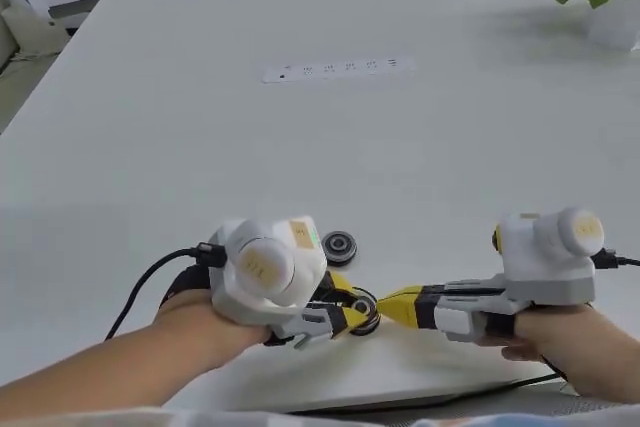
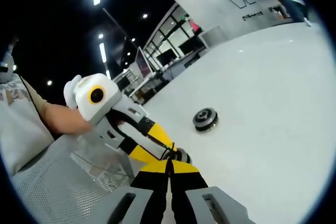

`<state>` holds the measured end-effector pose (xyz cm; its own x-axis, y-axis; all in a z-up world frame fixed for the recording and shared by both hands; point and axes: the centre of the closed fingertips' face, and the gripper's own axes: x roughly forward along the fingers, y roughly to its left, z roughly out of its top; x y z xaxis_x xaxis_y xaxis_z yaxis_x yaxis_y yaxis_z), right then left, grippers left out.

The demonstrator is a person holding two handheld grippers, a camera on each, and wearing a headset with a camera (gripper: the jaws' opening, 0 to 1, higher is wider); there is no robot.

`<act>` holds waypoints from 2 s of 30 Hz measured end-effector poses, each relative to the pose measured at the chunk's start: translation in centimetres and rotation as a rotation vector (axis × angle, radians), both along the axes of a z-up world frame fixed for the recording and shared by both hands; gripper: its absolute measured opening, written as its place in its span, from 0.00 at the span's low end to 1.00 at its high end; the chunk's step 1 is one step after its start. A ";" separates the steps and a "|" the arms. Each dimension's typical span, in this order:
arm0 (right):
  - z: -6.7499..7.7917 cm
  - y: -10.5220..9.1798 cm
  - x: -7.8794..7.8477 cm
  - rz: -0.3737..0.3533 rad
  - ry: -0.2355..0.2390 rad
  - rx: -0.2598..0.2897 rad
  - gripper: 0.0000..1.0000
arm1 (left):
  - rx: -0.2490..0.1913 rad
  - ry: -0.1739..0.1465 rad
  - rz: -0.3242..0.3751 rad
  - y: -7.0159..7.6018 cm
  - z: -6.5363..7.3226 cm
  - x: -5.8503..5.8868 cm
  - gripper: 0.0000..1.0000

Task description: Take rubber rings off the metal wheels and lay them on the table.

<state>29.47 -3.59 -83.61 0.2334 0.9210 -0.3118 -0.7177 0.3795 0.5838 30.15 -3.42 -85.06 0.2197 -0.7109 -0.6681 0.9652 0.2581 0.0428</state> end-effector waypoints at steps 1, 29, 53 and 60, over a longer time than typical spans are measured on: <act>0.0 0.0 0.0 -0.002 0.001 0.002 0.00 | 0.000 0.003 0.001 0.0 0.0 0.0 0.14; 1.8 0.0 0.7 -0.016 -0.009 0.053 0.00 | -0.056 -0.010 0.022 2.0 3.5 -0.3 0.28; 3.5 1.4 0.7 0.041 -0.025 0.066 0.00 | -0.101 -0.001 0.112 6.6 6.1 -0.9 0.46; 3.8 2.1 0.7 0.073 -0.029 0.057 0.00 | -0.095 0.006 0.140 8.3 6.0 -1.1 0.48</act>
